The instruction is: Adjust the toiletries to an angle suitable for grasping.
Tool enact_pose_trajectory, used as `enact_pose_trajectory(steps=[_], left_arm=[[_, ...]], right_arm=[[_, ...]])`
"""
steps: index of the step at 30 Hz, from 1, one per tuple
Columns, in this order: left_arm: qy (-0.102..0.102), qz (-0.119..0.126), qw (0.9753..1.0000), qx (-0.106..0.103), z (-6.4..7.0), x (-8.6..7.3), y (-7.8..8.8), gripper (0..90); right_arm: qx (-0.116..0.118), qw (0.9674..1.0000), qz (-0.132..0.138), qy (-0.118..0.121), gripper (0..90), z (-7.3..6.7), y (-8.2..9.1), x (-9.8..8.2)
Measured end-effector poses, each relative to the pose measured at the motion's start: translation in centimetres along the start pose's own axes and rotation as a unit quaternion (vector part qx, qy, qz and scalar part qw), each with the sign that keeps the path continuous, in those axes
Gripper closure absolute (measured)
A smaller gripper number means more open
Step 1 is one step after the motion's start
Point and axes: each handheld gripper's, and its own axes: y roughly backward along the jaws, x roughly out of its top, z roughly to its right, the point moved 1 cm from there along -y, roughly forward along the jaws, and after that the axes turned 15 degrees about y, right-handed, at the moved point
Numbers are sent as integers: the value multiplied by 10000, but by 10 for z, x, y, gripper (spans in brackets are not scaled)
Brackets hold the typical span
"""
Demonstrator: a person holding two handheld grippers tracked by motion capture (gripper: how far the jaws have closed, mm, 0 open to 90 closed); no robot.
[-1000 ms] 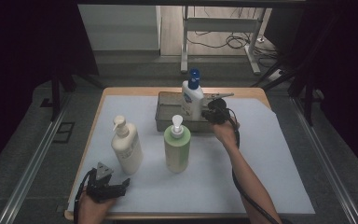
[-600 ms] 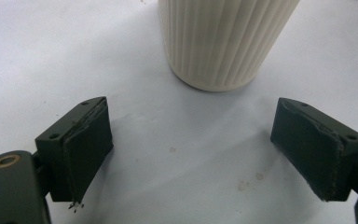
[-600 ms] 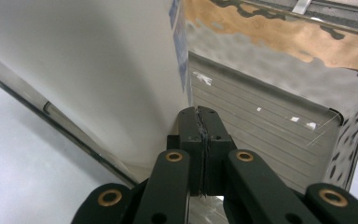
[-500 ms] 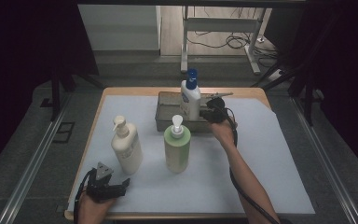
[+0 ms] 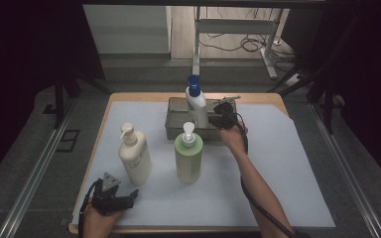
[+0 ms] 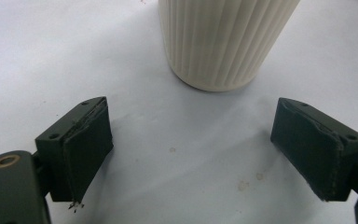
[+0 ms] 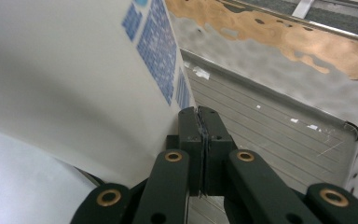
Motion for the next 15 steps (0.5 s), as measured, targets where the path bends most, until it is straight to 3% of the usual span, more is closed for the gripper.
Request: enact_pose_trajectory(steps=[15], left_arm=[[5, 0, 10000, -7, 0, 0, 0, 122]], right_arm=[[-134, 9996, -205, 130, 880, -1, -4, -1]])
